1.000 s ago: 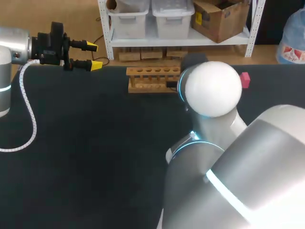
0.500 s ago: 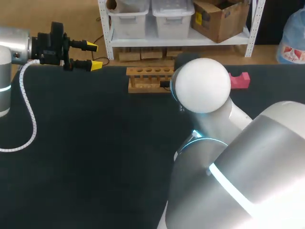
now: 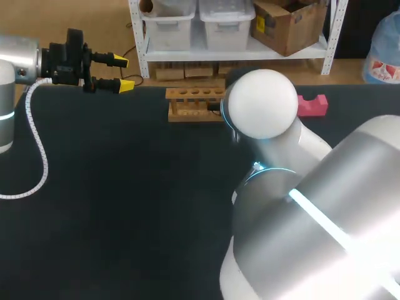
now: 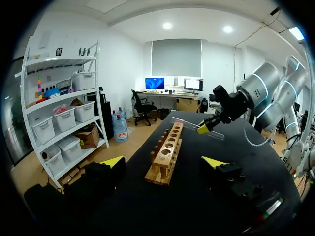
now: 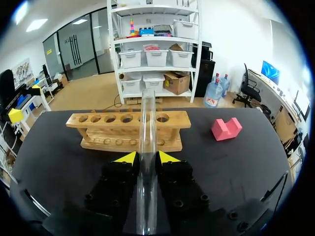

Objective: Grasp the test tube, adjust it, and insert it.

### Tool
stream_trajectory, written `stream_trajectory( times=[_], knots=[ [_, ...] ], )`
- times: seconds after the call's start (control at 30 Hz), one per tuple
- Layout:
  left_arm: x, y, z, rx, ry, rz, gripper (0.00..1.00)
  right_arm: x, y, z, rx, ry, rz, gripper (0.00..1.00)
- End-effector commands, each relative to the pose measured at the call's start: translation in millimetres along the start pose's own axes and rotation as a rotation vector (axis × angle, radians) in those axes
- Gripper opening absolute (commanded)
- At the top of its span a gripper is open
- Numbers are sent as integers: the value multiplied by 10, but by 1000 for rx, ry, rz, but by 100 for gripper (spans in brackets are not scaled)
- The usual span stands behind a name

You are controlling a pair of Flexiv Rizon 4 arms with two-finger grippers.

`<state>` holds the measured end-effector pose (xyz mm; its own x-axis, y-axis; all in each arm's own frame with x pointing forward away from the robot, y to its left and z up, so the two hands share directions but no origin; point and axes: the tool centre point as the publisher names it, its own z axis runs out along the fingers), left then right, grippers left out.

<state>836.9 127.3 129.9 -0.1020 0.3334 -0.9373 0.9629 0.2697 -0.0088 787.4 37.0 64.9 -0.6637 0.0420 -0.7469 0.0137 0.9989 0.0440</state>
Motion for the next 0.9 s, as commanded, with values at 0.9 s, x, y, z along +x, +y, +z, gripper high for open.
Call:
stream_trajectory(
  times=[0.9],
  knots=[
    [7,-19,-4,-5,-2,2,100,14,-6,216,7,40,-13,0]
  ],
)
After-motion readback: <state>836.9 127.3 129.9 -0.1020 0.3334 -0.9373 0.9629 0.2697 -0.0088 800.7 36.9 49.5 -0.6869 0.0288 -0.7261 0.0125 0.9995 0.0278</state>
